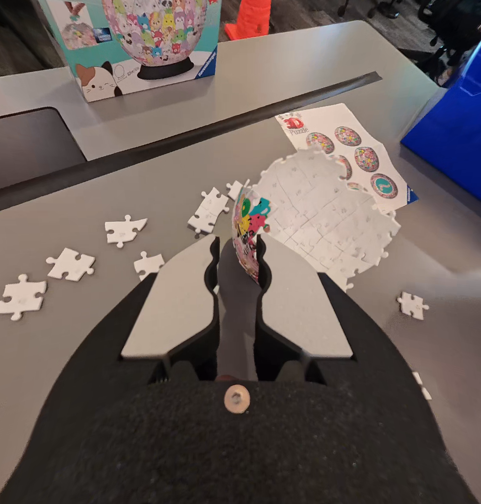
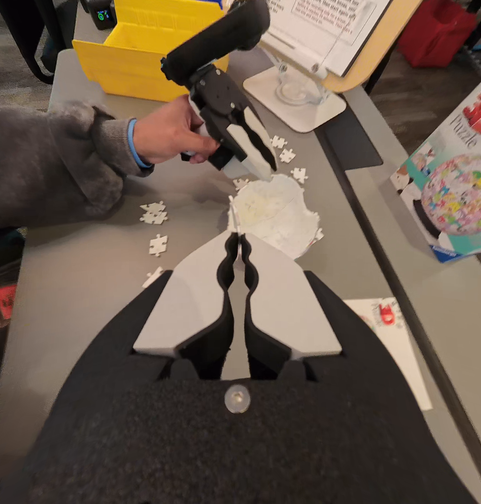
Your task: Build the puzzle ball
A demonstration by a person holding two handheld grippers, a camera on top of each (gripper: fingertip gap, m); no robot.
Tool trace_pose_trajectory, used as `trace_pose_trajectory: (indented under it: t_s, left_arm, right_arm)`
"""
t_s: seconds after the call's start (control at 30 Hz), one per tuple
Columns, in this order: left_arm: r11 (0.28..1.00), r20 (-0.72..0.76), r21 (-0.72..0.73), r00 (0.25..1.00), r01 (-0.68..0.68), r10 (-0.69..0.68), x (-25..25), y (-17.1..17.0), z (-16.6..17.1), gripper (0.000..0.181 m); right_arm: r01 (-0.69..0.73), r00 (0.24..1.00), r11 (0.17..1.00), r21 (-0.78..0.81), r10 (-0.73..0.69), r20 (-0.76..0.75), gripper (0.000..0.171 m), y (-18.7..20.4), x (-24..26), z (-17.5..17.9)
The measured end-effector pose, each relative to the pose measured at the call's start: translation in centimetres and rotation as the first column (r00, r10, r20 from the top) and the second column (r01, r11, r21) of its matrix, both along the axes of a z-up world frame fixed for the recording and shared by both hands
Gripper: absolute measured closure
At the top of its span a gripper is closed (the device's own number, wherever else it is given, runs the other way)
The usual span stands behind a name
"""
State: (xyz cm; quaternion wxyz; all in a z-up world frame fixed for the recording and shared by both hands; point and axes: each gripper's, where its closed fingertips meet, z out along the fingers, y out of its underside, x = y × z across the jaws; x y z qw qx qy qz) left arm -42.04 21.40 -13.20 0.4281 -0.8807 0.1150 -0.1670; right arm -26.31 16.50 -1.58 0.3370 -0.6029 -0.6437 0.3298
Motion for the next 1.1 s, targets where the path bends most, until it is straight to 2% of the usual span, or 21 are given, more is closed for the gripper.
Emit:
trace_pose_trajectory:
  t_s: [0.17,0.23,0.37,0.5,0.6,0.67,0.73,0.87,0.93,1.07,1.1]
  left_arm:
    - [0.997,0.031,-0.040,0.998,0.062,-0.060,-0.1,1.4,-0.1,0.156]
    - [0.992,0.059,-0.060,0.993,0.108,-0.105,0.3,1.5,0.0,0.157]
    - [0.963,0.095,-0.078,0.963,0.259,-0.252,1.8,0.8,1.1,0.156]
    - [0.939,-0.005,-0.093,0.943,0.331,-0.333,1.6,1.1,1.6,0.154]
    - [0.923,-0.007,-0.070,0.925,0.378,-0.380,1.9,2.0,2.5,0.145]
    - [0.913,-0.027,-0.052,0.913,0.404,-0.406,2.3,2.7,3.0,0.142]
    - [0.914,-0.105,-0.054,0.908,0.402,-0.406,2.3,3.8,2.9,0.143]
    - [0.899,-0.211,-0.015,0.877,0.438,-0.431,3.2,4.8,2.7,0.153]
    - [0.876,-0.212,-0.001,0.856,0.483,-0.472,4.3,4.5,2.8,0.179]
    - [0.884,-0.318,0.015,0.840,0.468,-0.439,4.6,4.6,2.7,0.180]
    - [0.886,-0.335,0.022,0.838,0.464,-0.431,4.7,4.6,2.7,0.180]
  right_arm:
    - [-0.064,0.993,0.997,0.045,0.068,-0.094,0.169,5.8,-3.8,0.0]
    - [-0.124,0.986,0.992,0.020,0.126,-0.111,0.169,6.8,-5.4,-0.7]
    - [-0.177,0.973,0.978,0.111,0.191,-0.131,0.169,8.6,-8.3,-3.0]
    - [-0.265,0.938,0.951,0.162,0.293,-0.187,0.169,9.1,-10.5,-5.6]
    - [-0.293,0.940,0.938,0.183,0.318,-0.126,0.169,10.3,-11.3,-7.8]
    - [-0.322,0.927,0.936,0.140,0.342,-0.153,0.169,10.0,-11.6,-7.8]
    - [-0.329,0.924,0.937,0.114,0.344,-0.168,0.169,9.9,-11.7,-7.8]
    - [-0.340,0.921,0.934,0.112,0.355,-0.161,0.169,9.7,-11.3,-8.0]
    - [-0.333,0.926,0.935,0.124,0.349,-0.145,0.169,9.8,-11.2,-8.0]
    - [-0.327,0.934,0.937,0.124,0.340,-0.107,0.169,9.9,-10.8,-8.2]
    - [-0.317,0.939,0.938,0.139,0.331,-0.093,0.163,10.1,-10.8,-8.2]
